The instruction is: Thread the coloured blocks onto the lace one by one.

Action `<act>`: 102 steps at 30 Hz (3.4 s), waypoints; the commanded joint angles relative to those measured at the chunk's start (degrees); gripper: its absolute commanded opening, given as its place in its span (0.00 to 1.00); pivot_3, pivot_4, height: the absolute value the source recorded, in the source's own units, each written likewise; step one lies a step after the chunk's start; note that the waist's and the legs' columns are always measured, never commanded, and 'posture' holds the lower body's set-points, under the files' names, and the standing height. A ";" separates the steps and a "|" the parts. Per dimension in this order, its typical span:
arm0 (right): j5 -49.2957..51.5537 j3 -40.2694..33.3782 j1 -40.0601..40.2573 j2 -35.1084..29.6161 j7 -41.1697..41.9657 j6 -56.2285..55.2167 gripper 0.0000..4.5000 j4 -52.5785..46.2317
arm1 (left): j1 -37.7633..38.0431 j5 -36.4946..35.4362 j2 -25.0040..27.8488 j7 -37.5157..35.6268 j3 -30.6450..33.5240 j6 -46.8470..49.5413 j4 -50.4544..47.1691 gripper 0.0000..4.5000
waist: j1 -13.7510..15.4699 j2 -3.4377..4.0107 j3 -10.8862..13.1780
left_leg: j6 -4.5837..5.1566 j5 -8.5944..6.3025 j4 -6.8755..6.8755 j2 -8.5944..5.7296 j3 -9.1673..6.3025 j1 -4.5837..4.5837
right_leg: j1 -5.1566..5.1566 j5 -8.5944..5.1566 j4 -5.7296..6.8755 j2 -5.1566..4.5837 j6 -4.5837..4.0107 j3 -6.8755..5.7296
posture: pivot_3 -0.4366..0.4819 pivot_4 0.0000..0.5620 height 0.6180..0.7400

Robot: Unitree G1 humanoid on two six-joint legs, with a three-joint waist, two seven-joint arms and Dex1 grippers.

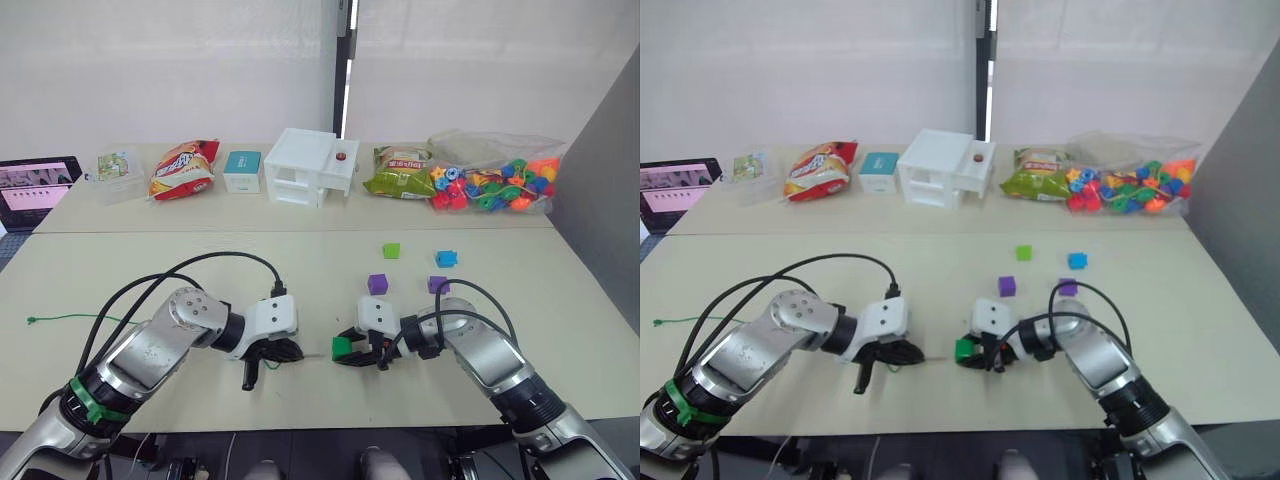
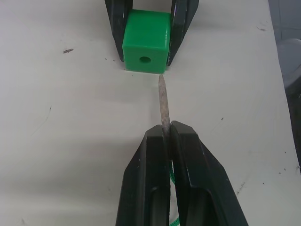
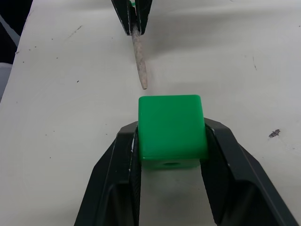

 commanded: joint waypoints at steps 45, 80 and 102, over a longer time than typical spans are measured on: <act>-0.13 0.04 0.82 0.22 -2.36 2.59 0.26 -3.14 | -3.62 2.10 -15.52 0.77 -3.21 -5.82 8.24 0.00 | 0.06 -0.01 -0.01 | 0.00 0.00 0.02 -0.01 -0.02 0.01 | 0.02 0.00 0.03 0.00 0.00 -0.01 | 0.48 0.27 1.00; 0.34 -1.73 1.48 -0.60 -4.28 4.89 0.26 -4.84 | 8.28 3.51 -9.40 -5.37 7.40 -32.60 24.01 0.25 | -0.03 -0.01 -0.02 | -0.01 0.00 0.02 -0.01 -0.01 0.11 | 0.05 0.00 0.09 -0.01 0.00 -0.01 | 0.48 0.27 1.00; 0.42 -1.27 1.83 -0.73 -4.52 5.55 0.26 -5.83 | 3.68 4.36 -17.08 -3.03 4.01 -30.31 21.48 0.01 | 0.01 -0.02 -0.02 | -0.01 0.01 0.03 -0.02 -0.01 0.09 | 0.05 0.00 0.09 -0.02 0.00 -0.01 | 0.48 0.27 1.00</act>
